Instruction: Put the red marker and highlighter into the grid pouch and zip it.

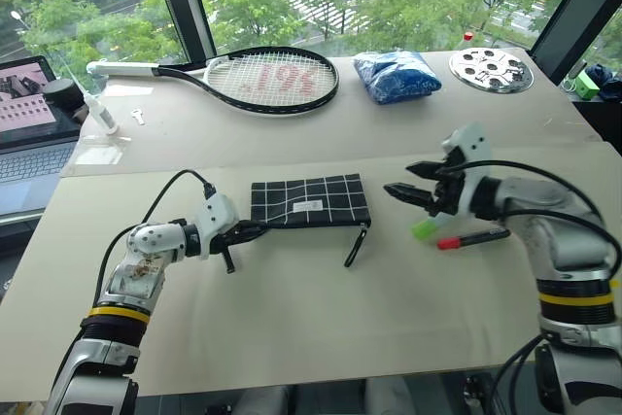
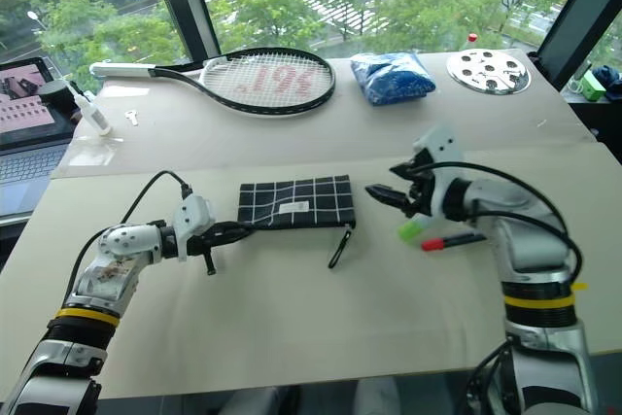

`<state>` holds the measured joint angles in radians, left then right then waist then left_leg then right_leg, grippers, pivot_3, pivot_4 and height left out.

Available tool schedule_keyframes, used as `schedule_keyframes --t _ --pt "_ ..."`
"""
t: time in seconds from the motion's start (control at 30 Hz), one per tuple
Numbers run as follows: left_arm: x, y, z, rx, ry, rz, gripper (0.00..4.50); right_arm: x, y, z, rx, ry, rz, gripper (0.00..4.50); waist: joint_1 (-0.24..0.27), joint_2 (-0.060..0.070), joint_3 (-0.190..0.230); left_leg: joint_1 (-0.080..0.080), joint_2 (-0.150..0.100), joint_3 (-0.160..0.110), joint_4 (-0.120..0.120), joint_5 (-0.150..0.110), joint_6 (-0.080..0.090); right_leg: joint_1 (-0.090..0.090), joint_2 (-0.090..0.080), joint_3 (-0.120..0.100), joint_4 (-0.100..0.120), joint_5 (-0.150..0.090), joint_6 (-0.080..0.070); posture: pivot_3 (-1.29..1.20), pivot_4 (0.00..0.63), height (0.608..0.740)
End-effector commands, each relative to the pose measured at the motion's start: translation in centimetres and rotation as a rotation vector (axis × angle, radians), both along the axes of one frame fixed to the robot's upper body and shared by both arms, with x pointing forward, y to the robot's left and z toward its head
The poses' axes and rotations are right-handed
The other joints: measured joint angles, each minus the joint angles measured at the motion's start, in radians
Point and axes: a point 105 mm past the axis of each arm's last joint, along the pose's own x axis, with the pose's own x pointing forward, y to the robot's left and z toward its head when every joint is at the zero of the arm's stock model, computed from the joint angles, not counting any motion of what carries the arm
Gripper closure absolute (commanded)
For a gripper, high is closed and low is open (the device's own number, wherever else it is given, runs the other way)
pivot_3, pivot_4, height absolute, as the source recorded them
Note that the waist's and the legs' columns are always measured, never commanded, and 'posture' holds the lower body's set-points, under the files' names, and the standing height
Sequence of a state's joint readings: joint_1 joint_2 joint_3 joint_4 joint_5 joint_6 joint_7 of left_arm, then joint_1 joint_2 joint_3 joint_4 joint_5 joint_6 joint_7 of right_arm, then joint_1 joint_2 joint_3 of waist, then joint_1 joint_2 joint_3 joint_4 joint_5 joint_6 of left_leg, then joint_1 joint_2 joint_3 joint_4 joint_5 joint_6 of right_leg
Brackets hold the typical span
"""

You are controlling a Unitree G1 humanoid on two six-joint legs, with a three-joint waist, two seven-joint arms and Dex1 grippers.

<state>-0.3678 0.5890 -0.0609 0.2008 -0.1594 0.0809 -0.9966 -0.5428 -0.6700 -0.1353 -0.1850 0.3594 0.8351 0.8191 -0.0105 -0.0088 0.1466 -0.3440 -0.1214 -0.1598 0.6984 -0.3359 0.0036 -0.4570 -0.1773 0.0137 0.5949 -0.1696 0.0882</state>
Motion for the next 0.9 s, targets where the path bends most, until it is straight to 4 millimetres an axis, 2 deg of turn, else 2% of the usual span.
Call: schedule_keyframes --t 0.03,0.1,0.27,0.37,0.53,0.67,0.9 --pt "0.9 -0.3 2.0 -0.038 -0.042 0.094 4.50 -0.9 0.8 0.9 -0.009 -0.039 0.007 0.72 -0.002 0.000 0.000 0.000 0.000 0.000 0.000 0.000 0.000 0.000 0.000 0.000 0.000 0.000 0.000 0.00 0.150 0.740" --pt "1.1 -0.7 2.3 -0.057 -0.038 0.109 4.50 -0.9 1.2 0.3 -0.017 -0.030 0.002 0.72 -0.003 0.000 0.000 0.000 0.000 0.001 0.001 0.000 0.000 0.000 0.000 0.000 0.000 0.000 0.000 0.00 0.150 0.740" --pt "1.8 -2.0 3.1 -0.123 -0.024 0.161 4.50 -0.3 3.5 -3.4 -0.036 0.037 -0.035 0.72 -0.003 0.000 0.000 -0.001 0.000 0.002 0.002 0.000 0.000 0.000 0.000 0.000 0.000 0.001 0.000 0.00 0.150 0.740" --pt "1.7 -2.8 3.4 -0.157 -0.006 0.154 4.50 0.1 4.3 -4.7 -0.043 0.059 -0.064 0.72 -0.002 0.000 0.000 -0.002 0.000 0.002 0.004 0.000 0.000 0.000 -0.001 0.000 0.000 0.002 0.000 0.00 0.150 0.740" --pt "1.6 -3.5 3.7 -0.192 0.016 0.153 4.50 0.9 4.8 -4.9 -0.002 0.071 -0.110 0.72 -0.003 0.000 0.000 -0.002 -0.001 0.002 0.006 0.000 0.000 0.000 -0.001 0.000 0.000 0.003 0.001 0.00 0.150 0.740" --pt "1.4 -3.9 3.8 -0.205 0.026 0.148 4.50 1.5 4.8 -5.8 -0.034 0.071 -0.139 0.72 -0.003 0.000 0.000 -0.002 -0.001 0.002 0.006 0.000 0.000 0.000 -0.001 0.000 0.000 0.003 0.001 0.00 0.150 0.740" --pt "1.1 -4.2 3.6 -0.206 0.040 0.135 4.50 3.3 4.3 -5.3 -0.032 0.027 -0.205 0.72 -0.005 0.000 0.000 -0.002 -0.001 0.002 0.006 0.000 0.000 0.000 -0.001 0.001 0.000 0.003 0.000 0.00 0.150 0.740"
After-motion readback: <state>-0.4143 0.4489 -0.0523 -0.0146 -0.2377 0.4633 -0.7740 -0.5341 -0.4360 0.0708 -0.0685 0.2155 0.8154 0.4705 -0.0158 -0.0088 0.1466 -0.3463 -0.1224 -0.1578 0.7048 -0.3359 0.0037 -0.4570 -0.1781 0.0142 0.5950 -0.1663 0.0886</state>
